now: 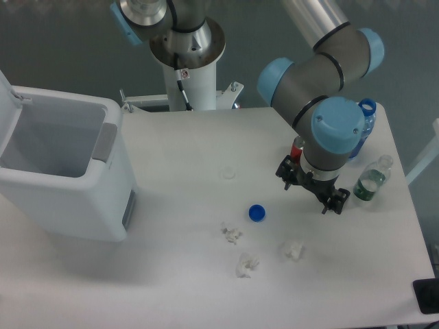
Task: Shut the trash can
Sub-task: 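Raise the gripper and swing it toward the open trash can lid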
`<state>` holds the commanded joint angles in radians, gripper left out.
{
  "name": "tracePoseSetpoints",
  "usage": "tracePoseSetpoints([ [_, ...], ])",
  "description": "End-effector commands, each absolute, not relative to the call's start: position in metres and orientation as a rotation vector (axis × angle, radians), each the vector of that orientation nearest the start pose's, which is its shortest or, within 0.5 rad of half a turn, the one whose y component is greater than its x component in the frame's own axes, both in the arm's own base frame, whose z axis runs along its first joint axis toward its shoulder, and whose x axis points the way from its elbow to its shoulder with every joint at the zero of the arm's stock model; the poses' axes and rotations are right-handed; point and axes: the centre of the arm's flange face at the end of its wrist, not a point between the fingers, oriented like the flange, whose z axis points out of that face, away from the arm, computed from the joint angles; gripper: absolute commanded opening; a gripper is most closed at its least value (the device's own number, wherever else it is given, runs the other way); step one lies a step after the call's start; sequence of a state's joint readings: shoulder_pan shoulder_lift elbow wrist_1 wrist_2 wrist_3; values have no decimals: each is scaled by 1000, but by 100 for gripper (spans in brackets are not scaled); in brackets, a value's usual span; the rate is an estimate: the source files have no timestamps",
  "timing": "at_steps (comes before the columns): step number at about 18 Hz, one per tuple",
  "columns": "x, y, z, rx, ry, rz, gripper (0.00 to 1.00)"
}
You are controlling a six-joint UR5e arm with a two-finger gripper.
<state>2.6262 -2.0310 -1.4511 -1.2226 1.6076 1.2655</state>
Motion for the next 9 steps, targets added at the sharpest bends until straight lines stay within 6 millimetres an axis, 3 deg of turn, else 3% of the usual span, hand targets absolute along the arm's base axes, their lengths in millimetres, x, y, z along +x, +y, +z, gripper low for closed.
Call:
tracePoseSetpoints([
  [7, -497, 434, 310, -3159, 319, 11, 100],
  [9, -483, 427, 328, -3155, 294, 39, 100],
])
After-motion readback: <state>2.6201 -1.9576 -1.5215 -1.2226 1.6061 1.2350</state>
